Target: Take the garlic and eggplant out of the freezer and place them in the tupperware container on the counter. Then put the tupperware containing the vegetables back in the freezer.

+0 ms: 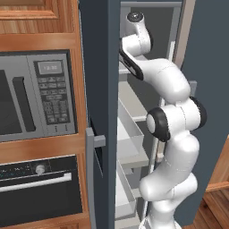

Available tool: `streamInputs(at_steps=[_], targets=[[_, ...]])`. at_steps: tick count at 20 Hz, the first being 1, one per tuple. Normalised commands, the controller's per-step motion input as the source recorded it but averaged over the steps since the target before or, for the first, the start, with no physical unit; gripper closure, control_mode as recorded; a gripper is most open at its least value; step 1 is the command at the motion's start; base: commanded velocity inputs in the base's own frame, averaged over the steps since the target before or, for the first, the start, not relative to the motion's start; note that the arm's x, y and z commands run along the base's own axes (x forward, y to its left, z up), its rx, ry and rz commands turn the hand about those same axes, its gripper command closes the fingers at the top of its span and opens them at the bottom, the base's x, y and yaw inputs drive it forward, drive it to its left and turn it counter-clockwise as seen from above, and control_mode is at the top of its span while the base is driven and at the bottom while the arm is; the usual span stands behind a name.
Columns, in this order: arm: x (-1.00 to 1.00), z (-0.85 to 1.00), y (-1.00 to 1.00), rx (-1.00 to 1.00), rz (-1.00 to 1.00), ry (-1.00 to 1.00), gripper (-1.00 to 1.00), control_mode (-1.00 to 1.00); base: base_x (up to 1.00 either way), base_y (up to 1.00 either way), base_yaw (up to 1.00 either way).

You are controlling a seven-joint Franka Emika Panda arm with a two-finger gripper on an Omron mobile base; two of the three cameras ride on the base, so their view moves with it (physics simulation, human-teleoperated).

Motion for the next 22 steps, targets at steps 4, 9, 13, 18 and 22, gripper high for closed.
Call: streamInputs(at_steps=[4,9,13,18,22], targets=[[-1.00,0.00,0.16,0.00,0.06,-0.28,1.00,-1.00,0.00,0.00,0.00],[-1.00,0.00,0.03,0.03,0.03,-0.23,1.00,-1.00,0.00,0.00,0.00],[-1.00,0.05,-0.08,0.12,0.00,-0.02,1.00,-1.00,0.00,0.00,0.00],[-1.00,0.02,-0.22,0.09,0.00,0.04,1.00,-1.00,0.00,0.00,0.00],[-1.00,0.00,-0.29,0.05,0.00,0.18,1.00,-1.00,0.00,0.00,0.00]])
